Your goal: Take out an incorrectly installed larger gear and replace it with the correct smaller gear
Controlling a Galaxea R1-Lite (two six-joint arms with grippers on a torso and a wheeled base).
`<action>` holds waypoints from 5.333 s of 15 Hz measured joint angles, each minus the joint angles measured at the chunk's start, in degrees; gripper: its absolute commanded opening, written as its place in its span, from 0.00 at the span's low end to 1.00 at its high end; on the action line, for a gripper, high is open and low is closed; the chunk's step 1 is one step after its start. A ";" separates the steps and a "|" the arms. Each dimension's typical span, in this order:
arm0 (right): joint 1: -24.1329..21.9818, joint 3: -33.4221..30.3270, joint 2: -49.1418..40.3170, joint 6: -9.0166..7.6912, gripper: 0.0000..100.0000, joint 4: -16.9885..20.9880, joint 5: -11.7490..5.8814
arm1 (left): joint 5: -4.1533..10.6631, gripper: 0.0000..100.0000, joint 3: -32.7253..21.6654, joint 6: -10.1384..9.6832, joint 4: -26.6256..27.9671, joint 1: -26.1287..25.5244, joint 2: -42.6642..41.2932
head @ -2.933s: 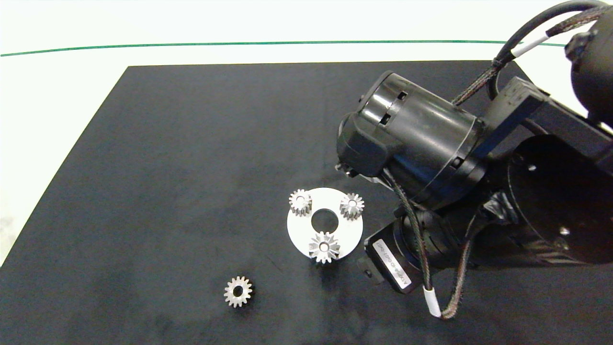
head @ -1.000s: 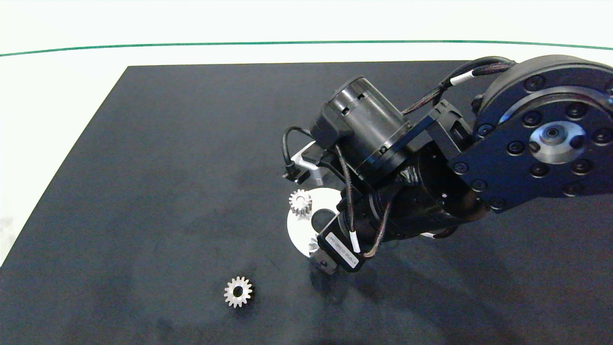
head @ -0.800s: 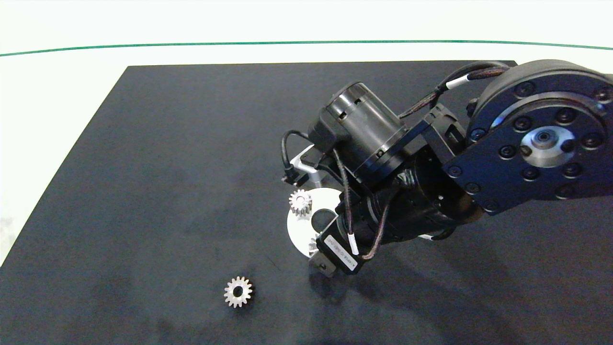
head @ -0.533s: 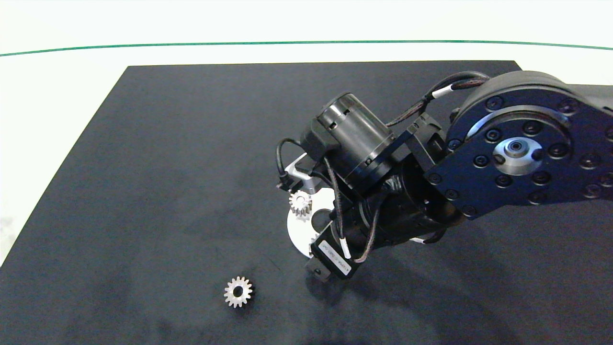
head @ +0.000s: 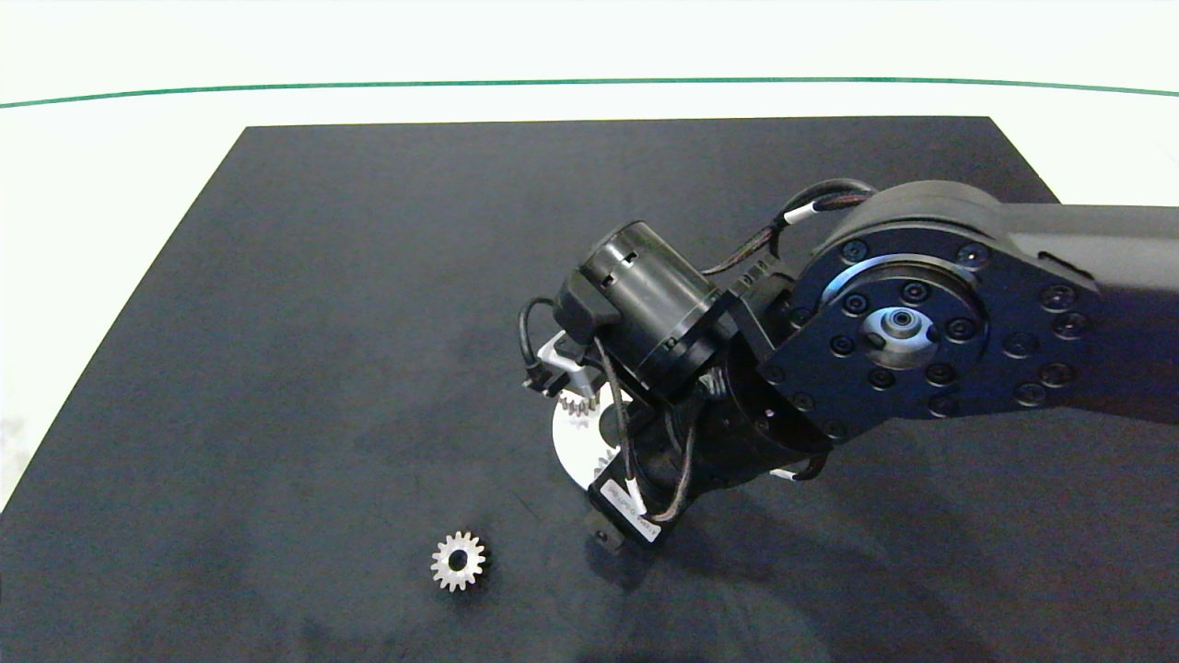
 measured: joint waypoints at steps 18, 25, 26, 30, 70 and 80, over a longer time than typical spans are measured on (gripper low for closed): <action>0.89 0.76 3.15 -0.13 0.99 -2.60 -5.01 | -0.09 1.00 0.38 0.51 -0.22 -0.02 -0.94; 1.24 1.05 3.96 -0.29 0.85 -5.29 -5.81 | -0.11 1.00 0.46 0.74 -0.22 -0.02 -1.37; 1.24 1.05 4.02 -0.29 0.84 -5.29 -5.84 | -0.09 1.00 0.46 0.88 -0.23 -0.02 -1.40; 1.13 1.11 4.46 -0.27 0.75 -5.30 -5.79 | -0.11 1.00 0.46 0.96 -0.26 0.00 -1.68; 1.13 5.38 -2.84 0.12 0.00 -6.29 -5.88 | -0.17 1.00 0.46 1.32 -0.23 0.00 -3.02; 0.41 32.23 -16.43 6.64 0.00 -15.14 -5.92 | -0.20 1.00 0.46 1.37 -0.22 0.09 -3.19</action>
